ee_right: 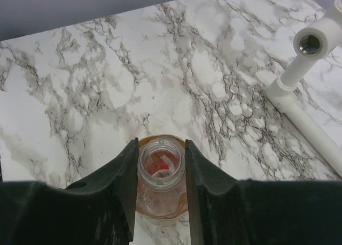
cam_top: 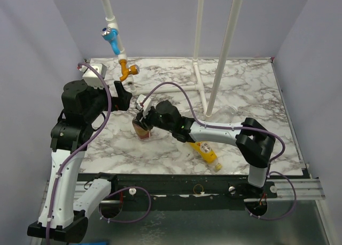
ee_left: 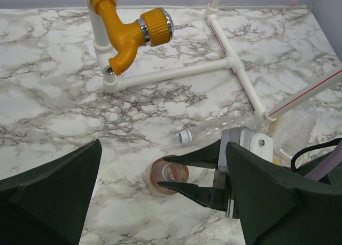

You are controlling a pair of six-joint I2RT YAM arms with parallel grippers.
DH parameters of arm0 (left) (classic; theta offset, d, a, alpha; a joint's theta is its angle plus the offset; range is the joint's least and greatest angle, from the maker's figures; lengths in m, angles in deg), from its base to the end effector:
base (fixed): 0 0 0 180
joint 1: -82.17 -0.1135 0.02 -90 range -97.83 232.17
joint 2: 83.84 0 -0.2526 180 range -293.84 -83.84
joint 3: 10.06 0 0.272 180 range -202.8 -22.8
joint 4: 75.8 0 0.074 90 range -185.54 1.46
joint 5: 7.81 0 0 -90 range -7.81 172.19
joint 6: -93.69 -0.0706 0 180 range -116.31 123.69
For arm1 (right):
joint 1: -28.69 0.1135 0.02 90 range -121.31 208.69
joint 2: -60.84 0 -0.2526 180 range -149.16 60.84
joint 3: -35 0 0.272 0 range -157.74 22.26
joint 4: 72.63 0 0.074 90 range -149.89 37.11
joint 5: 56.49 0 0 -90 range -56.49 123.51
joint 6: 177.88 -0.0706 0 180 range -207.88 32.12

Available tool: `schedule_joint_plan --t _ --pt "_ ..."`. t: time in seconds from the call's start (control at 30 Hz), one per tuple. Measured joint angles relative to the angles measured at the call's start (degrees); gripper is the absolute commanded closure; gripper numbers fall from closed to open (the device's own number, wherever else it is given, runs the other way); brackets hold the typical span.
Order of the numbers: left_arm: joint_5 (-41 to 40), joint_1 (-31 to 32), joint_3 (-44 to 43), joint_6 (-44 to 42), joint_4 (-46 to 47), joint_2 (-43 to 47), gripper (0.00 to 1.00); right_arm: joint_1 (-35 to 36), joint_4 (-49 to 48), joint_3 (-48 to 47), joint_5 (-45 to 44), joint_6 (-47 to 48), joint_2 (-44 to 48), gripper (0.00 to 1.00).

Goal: Unscrew the bottle caps

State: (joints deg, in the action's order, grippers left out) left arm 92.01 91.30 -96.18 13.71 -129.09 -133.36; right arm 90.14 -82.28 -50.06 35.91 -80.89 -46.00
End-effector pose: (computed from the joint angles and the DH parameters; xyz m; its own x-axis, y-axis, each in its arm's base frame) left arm 0.2073 -0.0455 0.4266 -0.3345 -0.1199 -0.9347 0.2635 0.9404 -0.2149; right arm 0.2302 0.4293 0.2240 0.0095 -0.2369 -0.9715 -0.9027 0.4158 -0.1102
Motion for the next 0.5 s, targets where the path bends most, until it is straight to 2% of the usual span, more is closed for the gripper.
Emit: schedule_joint_plan --t 0.07,0.23,0.5 --pt "0.02 0.0 0.0 0.04 0.02 -0.26 0.01 0.0 -0.11 0.0 -0.09 -0.13 0.0 0.42" --pt "0.04 0.0 0.0 0.04 0.07 -1.11 0.01 0.0 1.4 0.0 -0.39 -0.11 0.15 0.23" --pt "0.24 0.0 0.0 0.02 0.15 -1.73 0.01 0.0 8.17 -1.27 0.55 -0.76 4.31 0.1"
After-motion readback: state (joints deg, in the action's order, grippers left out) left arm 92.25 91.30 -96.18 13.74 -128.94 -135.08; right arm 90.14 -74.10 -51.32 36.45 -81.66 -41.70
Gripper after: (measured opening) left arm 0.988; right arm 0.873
